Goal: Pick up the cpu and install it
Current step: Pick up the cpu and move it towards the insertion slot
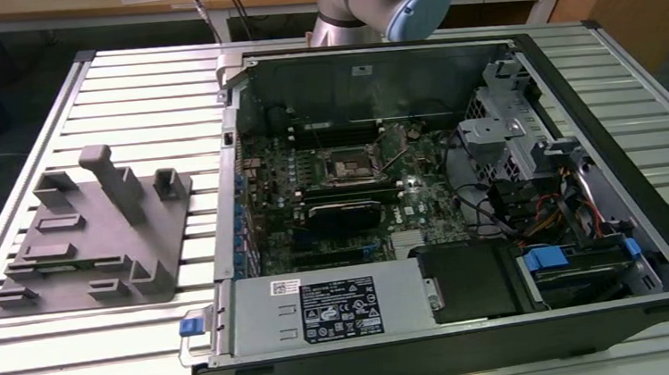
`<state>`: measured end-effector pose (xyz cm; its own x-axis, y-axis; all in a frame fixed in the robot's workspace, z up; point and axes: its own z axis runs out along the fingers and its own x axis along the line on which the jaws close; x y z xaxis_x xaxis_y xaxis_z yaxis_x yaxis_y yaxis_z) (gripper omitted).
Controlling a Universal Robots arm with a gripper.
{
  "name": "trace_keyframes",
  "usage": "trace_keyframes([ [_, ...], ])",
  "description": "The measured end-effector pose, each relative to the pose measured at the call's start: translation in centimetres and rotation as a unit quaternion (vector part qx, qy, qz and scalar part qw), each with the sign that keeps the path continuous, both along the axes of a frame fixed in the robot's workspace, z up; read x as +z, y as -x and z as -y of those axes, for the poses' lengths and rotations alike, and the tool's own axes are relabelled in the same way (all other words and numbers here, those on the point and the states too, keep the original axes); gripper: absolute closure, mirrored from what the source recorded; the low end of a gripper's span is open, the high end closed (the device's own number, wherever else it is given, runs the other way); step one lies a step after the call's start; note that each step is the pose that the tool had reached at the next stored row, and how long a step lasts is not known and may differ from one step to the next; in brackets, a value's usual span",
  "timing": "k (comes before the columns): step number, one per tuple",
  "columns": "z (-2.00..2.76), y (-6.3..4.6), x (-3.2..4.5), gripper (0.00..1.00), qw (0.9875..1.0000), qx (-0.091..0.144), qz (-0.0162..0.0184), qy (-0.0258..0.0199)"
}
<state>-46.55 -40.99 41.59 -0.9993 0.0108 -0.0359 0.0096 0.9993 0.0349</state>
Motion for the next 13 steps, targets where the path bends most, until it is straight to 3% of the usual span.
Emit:
trace_keyframes([
  [13, 0.00, -2.0, 0.00, 0.45, 1.0000, 0.000, 0.0000, 0.0000],
])
